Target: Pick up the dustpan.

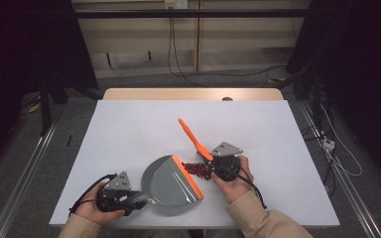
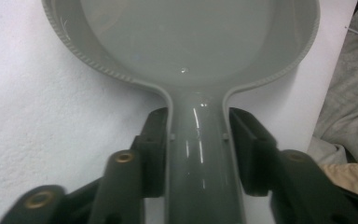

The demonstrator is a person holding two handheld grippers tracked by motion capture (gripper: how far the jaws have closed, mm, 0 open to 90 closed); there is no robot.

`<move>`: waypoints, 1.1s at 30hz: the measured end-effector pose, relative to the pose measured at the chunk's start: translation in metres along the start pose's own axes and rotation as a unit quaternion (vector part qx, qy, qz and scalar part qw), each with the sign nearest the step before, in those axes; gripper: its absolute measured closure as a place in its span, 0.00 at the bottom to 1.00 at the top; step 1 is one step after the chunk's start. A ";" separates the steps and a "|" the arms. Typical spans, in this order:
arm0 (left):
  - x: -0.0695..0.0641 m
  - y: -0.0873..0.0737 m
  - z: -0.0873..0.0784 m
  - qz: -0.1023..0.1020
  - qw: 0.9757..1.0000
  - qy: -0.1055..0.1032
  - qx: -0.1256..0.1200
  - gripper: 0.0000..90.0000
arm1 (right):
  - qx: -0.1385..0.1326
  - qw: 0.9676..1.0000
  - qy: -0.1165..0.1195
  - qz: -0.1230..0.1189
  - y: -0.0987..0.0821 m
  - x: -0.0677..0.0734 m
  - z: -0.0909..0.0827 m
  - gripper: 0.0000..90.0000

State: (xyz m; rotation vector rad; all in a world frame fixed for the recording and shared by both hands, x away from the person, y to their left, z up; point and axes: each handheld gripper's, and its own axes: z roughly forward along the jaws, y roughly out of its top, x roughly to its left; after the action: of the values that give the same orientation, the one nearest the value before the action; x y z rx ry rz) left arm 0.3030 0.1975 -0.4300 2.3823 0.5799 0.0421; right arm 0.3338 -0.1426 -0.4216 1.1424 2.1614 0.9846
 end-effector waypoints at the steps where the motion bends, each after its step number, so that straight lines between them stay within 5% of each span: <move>1: 0.000 0.001 0.000 0.000 1.000 0.002 -0.003 0.68 | 0.000 1.000 0.000 0.001 0.000 0.000 0.000 0.79; 12: 0.001 0.004 -0.003 -0.001 1.000 -0.006 -0.004 0.69 | -0.001 1.000 -0.001 0.005 0.001 0.006 0.002 0.79; 25: 0.000 0.007 -0.001 -0.004 1.000 -0.011 -0.009 0.69 | -0.009 0.999 0.024 0.021 0.005 0.028 0.005 0.79; 33: -0.002 0.008 -0.001 -0.006 1.000 -0.008 -0.007 0.69 | -0.017 0.999 0.020 0.023 0.005 0.040 0.007 0.79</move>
State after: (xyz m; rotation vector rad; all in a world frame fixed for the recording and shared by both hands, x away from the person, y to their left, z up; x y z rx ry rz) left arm 0.3044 0.1915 -0.4240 2.3639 0.5849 0.0223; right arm 0.3202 -0.1039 -0.4254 1.1699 2.1501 1.0686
